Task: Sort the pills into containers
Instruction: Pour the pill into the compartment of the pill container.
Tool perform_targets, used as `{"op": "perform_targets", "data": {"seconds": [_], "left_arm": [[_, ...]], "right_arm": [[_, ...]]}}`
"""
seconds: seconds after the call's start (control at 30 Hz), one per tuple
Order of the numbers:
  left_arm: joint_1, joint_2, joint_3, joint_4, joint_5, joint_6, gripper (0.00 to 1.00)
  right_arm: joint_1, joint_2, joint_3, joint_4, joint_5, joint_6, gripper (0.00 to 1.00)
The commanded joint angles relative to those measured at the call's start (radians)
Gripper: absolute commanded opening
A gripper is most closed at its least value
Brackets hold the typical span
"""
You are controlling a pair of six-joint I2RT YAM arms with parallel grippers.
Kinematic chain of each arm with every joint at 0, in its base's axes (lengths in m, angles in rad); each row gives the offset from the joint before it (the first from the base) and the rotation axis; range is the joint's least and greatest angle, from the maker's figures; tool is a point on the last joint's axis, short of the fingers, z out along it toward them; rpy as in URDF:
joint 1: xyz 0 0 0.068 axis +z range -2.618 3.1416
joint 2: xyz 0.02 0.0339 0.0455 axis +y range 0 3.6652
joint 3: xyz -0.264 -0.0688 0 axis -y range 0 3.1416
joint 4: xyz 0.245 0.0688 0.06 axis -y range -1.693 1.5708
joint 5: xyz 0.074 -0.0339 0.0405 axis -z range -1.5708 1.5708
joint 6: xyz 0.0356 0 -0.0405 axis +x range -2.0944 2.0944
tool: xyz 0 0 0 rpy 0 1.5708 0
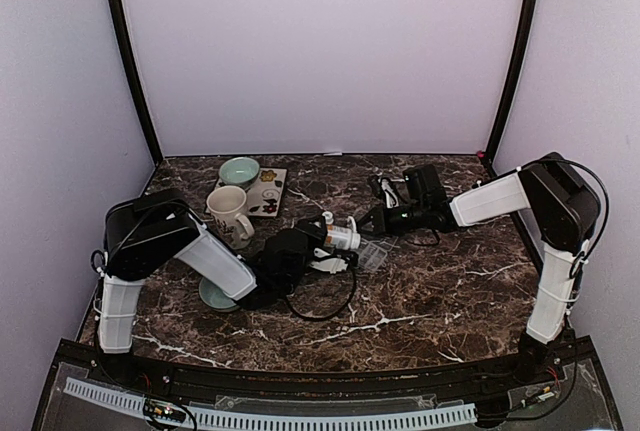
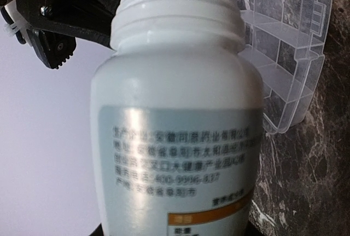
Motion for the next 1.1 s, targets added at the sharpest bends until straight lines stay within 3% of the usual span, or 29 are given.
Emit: {"op": "perform_targets", "data": {"seconds": [0.0,1.07], "left_arm": [[0.000,-0.061,-0.020,0.001,0.011,-0.028,0.00],[-0.007,-0.009,0.007,-0.048,0.016,-0.038,0.00]], "right_arm": [[0.003,-0.031,-0.010,0.028,-0.016,-0.011,0.07],[0.018,-0.050,-0.019,0.021,-0.011,-0.021,0.07]]}}
